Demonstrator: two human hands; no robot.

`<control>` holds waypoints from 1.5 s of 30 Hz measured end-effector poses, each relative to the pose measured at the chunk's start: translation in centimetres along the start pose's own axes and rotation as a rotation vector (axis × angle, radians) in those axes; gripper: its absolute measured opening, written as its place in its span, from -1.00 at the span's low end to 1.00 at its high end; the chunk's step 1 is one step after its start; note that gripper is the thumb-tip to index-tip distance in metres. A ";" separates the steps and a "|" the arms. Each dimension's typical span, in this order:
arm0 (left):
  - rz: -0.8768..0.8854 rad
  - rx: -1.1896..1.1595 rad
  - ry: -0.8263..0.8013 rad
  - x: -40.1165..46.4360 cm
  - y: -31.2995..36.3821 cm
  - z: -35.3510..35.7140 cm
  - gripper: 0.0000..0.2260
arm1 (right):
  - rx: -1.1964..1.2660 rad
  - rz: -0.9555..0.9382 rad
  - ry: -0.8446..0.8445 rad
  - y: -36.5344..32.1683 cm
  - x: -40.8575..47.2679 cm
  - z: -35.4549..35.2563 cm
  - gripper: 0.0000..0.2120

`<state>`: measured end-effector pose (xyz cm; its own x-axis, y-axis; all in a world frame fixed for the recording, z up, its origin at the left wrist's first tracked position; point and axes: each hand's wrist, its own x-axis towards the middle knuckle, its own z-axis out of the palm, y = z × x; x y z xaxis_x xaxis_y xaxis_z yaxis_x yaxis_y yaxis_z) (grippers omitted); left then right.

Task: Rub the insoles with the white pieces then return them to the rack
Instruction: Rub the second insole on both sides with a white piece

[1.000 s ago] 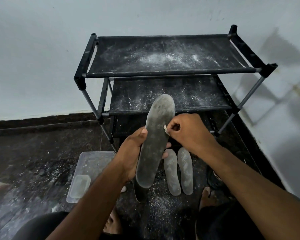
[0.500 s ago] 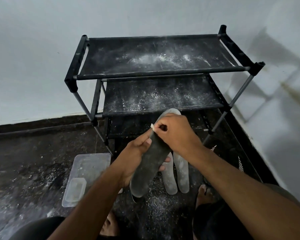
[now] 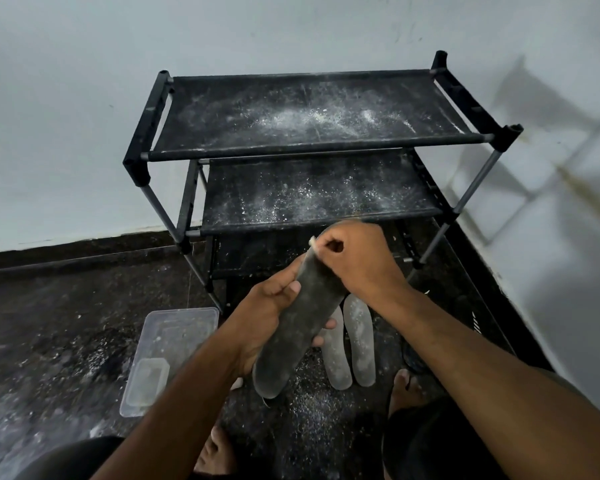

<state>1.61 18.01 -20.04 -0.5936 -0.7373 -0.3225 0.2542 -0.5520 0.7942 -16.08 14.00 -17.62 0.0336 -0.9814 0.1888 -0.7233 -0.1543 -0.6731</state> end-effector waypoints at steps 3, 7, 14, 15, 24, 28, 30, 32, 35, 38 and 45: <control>-0.014 0.014 0.054 -0.1 0.0 0.0 -0.63 | 0.076 0.038 -0.089 -0.2 -0.1 -0.2 -0.95; -0.030 0.013 0.046 -0.1 0.1 0.3 -0.63 | 0.038 0.118 0.126 0.3 0.3 -1.0 -0.93; -0.018 0.041 0.090 -0.1 0.2 0.1 -0.66 | 0.094 0.081 0.033 0.2 0.1 -0.3 -0.94; -0.014 0.033 0.080 0.0 0.3 0.1 -0.65 | 0.085 0.105 0.092 0.3 0.3 -0.7 -0.93; 0.026 0.004 0.105 -0.2 0.5 -0.2 -0.64 | 0.107 0.088 0.004 -1.1 -0.5 -0.3 -0.95; 0.037 0.014 0.106 -0.1 0.5 -0.2 -0.63 | 0.011 0.160 0.110 -0.5 -0.3 -1.1 -0.94; 0.033 0.014 0.143 0.0 0.5 -0.3 -0.63 | 0.030 0.160 -0.081 -0.8 -1.0 -0.4 -0.93; 0.034 0.036 0.174 0.0 0.6 -0.3 -0.64 | 0.061 0.173 -0.174 -0.8 -1.1 -0.3 -0.93; 0.032 0.046 0.195 0.0 0.6 -0.3 -0.65 | -0.018 0.229 -0.003 -0.2 -0.2 -1.3 -0.90; 0.029 -0.001 0.219 0.0 0.7 -0.1 -0.65 | -0.019 0.197 -0.086 -0.7 -1.0 -0.8 -0.90; 0.039 -0.041 0.307 0.1 0.6 0.0 -0.68 | -0.079 0.194 -0.085 -0.3 -0.6 -0.2 -0.87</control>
<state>1.65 17.61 -19.61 -0.3259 -0.8381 -0.4375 0.3063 -0.5314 0.7898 -16.03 14.67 -17.37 -0.0555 -0.9985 -0.0020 -0.7738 0.0443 -0.6319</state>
